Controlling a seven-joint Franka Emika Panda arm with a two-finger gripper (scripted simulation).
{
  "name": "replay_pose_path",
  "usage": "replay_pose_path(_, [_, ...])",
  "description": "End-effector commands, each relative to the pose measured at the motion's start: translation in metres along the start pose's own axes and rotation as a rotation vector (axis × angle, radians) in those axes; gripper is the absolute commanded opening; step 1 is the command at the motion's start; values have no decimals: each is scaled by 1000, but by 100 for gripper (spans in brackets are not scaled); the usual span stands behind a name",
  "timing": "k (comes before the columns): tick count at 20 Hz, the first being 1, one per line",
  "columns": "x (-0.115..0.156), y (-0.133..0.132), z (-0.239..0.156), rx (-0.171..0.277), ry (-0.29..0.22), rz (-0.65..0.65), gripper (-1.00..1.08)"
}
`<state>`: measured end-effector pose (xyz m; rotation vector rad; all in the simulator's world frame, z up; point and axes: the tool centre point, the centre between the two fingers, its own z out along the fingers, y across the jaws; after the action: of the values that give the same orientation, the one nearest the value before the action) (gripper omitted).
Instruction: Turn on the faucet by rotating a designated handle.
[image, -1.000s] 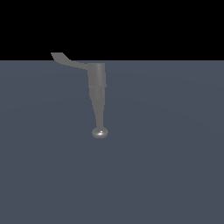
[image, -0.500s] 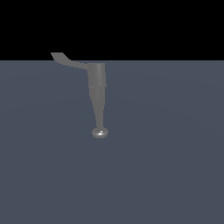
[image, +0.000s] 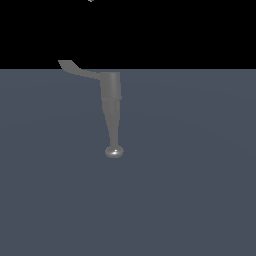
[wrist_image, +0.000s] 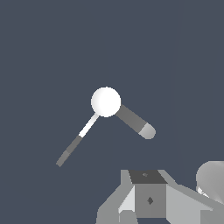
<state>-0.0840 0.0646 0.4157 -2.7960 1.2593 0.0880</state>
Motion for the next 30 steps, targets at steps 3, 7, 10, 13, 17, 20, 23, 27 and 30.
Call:
replay_pose_path(3, [3, -21, 16, -4, 3, 100, -100])
replay_pose_path(7, [5, -39, 31, -9, 9, 189, -100])
replay_pose_path(10, [6, -52, 43, -12, 16, 254, -100])
replay_pose_path(13, [7, -65, 56, -15, 25, 320, -100])
replay_pose_path(17, [7, -82, 72, -18, 39, 407, -100])
replay_pose_path(20, [7, -94, 85, -19, 51, 469, -100])
replay_pose_path(23, [6, -104, 96, -19, 63, 523, -100])
replay_pose_path(27, [5, -114, 108, -18, 77, 578, -100])
replay_pose_path(30, [5, -120, 114, -17, 84, 609, -100])
